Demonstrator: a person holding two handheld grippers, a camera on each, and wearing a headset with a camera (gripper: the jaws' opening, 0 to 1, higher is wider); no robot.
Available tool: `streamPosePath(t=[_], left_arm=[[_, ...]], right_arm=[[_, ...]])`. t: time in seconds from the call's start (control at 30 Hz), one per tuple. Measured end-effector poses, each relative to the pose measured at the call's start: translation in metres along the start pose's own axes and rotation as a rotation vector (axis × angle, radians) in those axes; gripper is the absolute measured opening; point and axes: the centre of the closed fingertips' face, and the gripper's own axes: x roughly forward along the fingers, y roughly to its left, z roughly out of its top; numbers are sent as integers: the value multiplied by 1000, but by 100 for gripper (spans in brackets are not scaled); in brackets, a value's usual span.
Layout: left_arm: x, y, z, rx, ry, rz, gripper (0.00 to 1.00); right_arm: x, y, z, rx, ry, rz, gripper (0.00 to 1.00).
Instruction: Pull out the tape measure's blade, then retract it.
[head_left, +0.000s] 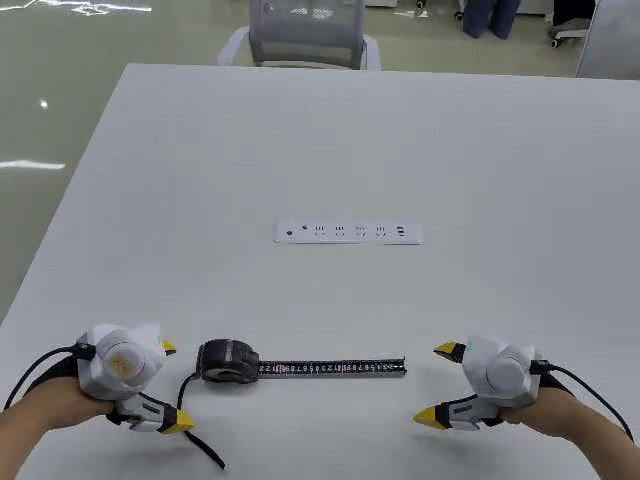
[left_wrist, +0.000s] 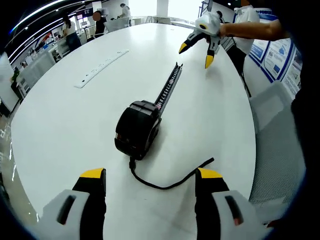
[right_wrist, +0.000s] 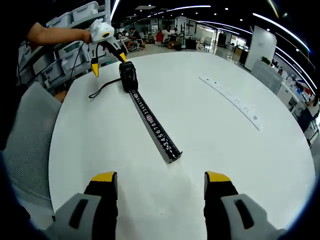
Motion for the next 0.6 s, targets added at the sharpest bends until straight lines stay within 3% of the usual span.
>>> streamPosePath(t=[0.23, 0.43, 0.53, 0.6], left_arm=[[-3, -13, -1, -74, -57, 30, 82], [-9, -18, -5, -131, -100, 70, 90], [-11, -20, -8, -158, -109, 91, 99], [-13, -22, -10, -171, -122, 104, 99]], right_arm=[[-8, 3, -3, 98, -14, -84, 87], [-12, 7, -3, 126, -26, -127, 97], [-15, 9, 0, 132, -37, -145, 100], [-17, 10, 3, 138, -50, -158, 100]])
